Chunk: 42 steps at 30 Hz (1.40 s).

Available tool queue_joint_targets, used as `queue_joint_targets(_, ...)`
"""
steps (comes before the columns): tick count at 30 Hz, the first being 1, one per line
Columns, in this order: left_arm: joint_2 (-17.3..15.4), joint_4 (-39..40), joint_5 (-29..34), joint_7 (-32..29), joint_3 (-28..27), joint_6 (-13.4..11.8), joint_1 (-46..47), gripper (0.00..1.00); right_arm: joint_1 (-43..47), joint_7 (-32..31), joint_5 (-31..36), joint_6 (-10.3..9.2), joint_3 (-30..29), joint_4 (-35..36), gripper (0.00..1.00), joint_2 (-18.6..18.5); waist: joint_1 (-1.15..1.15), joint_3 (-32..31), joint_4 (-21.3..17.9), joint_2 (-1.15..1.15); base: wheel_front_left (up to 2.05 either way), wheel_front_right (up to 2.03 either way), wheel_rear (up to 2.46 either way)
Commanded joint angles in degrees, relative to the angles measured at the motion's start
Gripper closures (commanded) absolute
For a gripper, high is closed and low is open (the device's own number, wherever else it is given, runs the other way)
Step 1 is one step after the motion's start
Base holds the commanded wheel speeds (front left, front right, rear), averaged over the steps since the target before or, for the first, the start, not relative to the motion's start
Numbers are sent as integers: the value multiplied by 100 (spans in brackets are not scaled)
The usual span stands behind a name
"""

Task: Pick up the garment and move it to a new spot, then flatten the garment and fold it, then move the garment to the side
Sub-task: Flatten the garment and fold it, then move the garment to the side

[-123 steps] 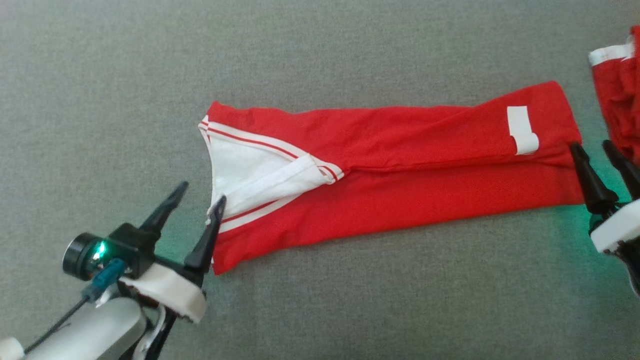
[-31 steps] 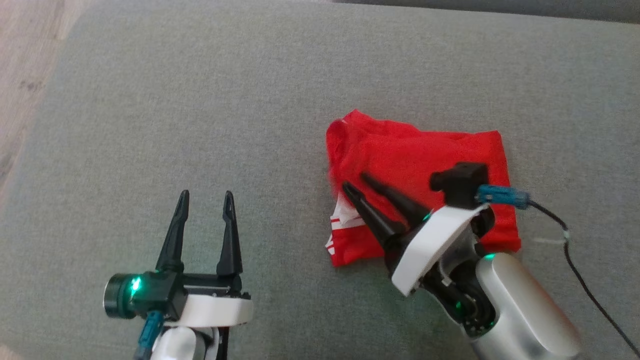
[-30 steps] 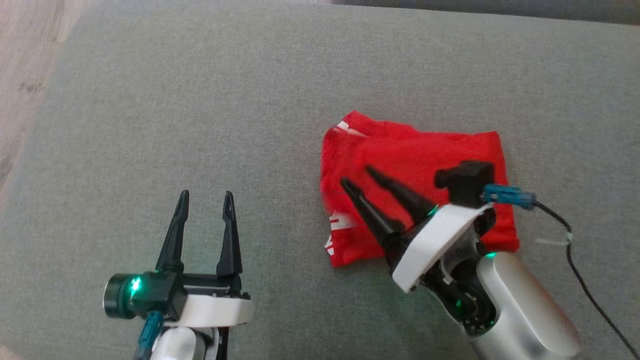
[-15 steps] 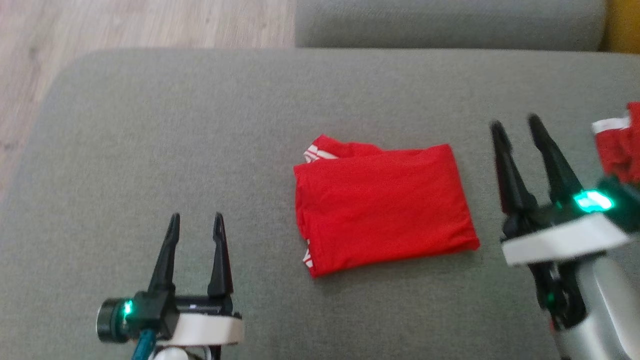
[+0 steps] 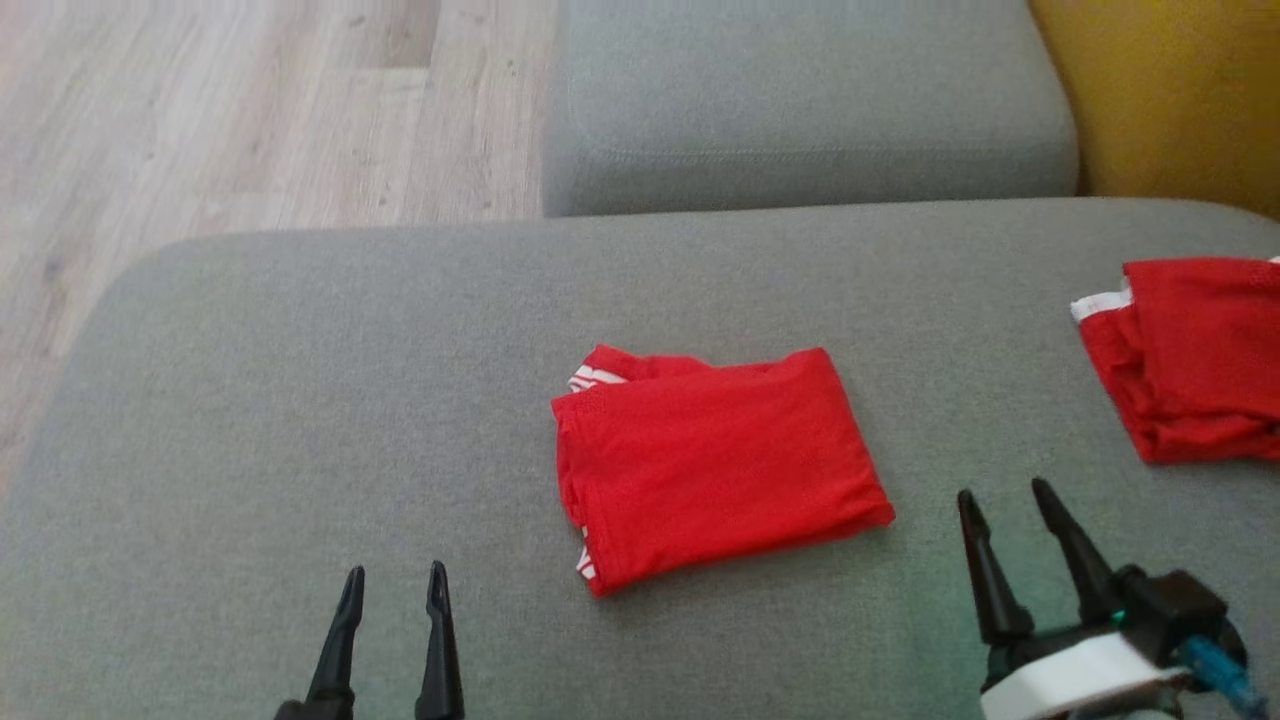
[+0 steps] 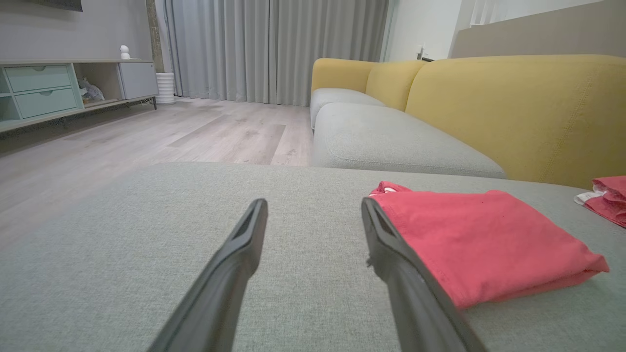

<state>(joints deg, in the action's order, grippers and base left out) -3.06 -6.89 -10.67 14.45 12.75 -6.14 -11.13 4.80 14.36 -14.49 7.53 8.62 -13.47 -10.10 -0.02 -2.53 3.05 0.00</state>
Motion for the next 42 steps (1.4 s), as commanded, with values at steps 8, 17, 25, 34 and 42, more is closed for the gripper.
queue_joint_targets(8, 18, 173, 86, 55, -276, -6, 61, 0, 55, 62, 349, -4, -41, 182, 0, 216, 2, -143, -78, 0, 0, 0, 0)
queue_joint_targets(17, 18, 129, 129, 55, -303, 13, 62, 0, 42, 63, 438, -4, -38, 162, 0, 250, 2, -177, -121, 0, 0, 0, 0)
queue_joint_targets(25, 18, 123, 121, 55, -314, -8, 55, 0, 11, 63, 469, -4, 45, 125, 0, 269, 2, -179, -167, 0, 0, 0, 0)
queue_joint_targets(34, 18, 120, 140, 55, -351, 15, 36, 0, -1, 63, 387, -4, 72, 81, 0, 336, 2, -205, -229, 0, 0, 0, 0)
queue_joint_targets(42, 18, 130, 243, 55, -316, 37, 66, 0, -29, 63, 359, -4, 115, 34, 0, 323, 2, -157, -208, 0, 0, 0, 0)
